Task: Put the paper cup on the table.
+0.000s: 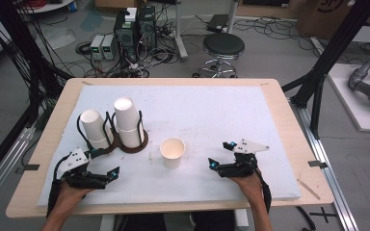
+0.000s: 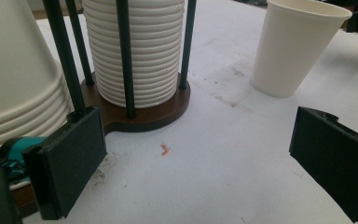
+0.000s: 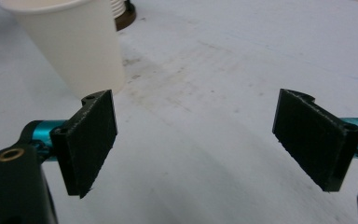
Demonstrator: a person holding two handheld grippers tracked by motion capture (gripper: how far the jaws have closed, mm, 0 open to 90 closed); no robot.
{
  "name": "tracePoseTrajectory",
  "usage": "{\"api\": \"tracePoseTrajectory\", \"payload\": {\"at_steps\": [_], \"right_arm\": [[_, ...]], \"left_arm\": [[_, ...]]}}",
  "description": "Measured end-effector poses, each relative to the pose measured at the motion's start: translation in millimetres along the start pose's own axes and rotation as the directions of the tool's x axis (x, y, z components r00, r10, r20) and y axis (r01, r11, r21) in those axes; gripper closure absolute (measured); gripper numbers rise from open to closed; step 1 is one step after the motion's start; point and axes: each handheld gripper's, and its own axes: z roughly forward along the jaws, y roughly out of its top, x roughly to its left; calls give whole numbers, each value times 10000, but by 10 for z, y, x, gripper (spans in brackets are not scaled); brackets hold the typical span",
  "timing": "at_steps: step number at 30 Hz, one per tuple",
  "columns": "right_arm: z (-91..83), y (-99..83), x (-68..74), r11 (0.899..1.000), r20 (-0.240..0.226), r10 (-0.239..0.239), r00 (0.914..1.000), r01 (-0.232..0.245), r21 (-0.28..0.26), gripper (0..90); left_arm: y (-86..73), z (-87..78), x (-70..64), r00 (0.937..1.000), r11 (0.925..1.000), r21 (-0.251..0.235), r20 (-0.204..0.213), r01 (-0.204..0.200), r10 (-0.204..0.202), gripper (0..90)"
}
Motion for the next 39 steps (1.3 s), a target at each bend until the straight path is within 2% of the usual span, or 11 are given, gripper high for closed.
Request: {"api": "tracePoseTrajectory", "payload": {"at_steps": [6,13,27,39], "right_arm": [[-91,-44,-94,9976,168,480,9987,-471,-509,143],[-144,-69,-128,9962,331,672,9972,-652,-579,143],[-182,-112,-127,9969,579,542,9969,-507,-604,143],[-196,-168,-159,9950,620,809,9948,-769,-642,143]], "left_arm": [[-4,-6,-1,10000,10000,-85,-17,15,-15,37],[-3,-6,6,10000,9999,-76,0,65,-65,37],[-4,-8,12,9999,9999,-86,63,99,-99,37],[-8,-17,14,9999,9998,-184,100,121,-119,37]]}}
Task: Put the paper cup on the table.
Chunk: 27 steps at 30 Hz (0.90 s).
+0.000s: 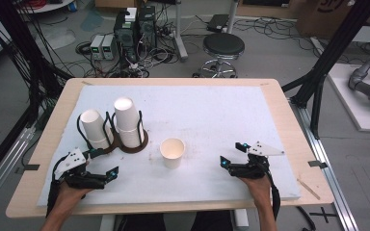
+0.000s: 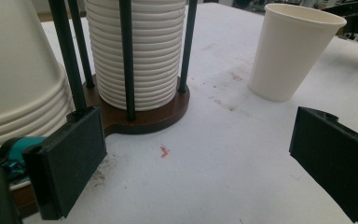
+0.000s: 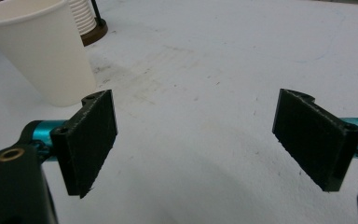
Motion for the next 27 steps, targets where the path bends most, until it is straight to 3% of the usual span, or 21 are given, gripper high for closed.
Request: {"api": "tracePoseTrajectory", "payload": {"at_steps": [27], "right_arm": [[38,12,35,9998,-103,-155,9998,156,115,143]], "left_arm": [[-13,-28,10,10000,9995,-305,-25,76,-76,37]]}}
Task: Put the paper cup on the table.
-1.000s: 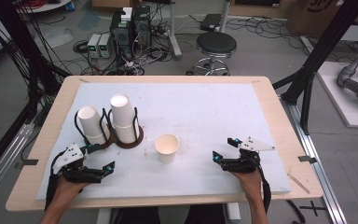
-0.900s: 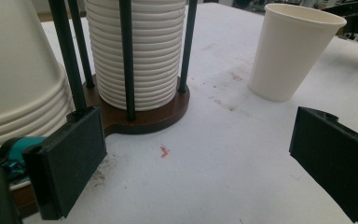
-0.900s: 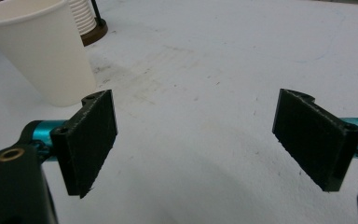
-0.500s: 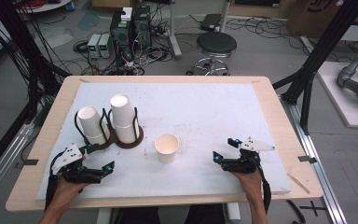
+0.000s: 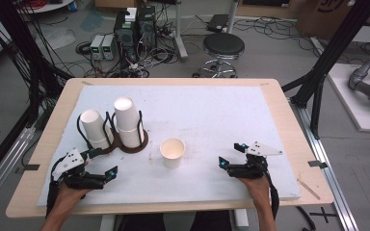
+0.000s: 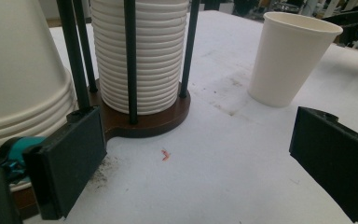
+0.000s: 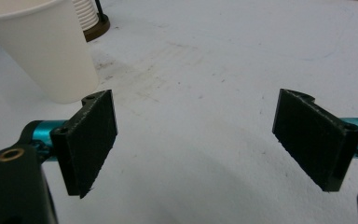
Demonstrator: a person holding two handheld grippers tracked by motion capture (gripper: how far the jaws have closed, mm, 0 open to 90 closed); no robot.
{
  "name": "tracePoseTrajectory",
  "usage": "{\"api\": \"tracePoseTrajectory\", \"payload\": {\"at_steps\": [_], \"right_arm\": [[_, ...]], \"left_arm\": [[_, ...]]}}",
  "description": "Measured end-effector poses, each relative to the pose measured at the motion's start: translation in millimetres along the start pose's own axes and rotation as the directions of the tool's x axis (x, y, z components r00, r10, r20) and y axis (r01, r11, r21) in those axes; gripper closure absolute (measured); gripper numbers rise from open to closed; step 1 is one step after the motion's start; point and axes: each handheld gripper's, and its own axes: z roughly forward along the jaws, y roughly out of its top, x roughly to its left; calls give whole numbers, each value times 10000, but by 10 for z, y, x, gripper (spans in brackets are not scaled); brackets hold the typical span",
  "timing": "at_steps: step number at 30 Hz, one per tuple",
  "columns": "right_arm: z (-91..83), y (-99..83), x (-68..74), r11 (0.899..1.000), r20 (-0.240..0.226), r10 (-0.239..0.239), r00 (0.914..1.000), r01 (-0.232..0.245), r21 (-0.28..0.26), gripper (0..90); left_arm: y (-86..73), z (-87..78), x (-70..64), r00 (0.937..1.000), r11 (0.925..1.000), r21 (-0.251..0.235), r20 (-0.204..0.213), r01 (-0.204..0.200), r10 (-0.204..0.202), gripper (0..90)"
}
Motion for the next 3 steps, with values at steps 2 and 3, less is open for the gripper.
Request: {"api": "tracePoseTrajectory", "payload": {"at_steps": [2,3], "right_arm": [[12,17,11,10000,-73,-34,10000,34,-56,143],[22,24,13,9999,-116,-64,9999,63,-86,143]], "left_arm": [[-1,-3,0,10000,10000,-18,-25,51,-51,37],[0,-3,2,10000,10000,-20,-52,39,-39,37]]}}
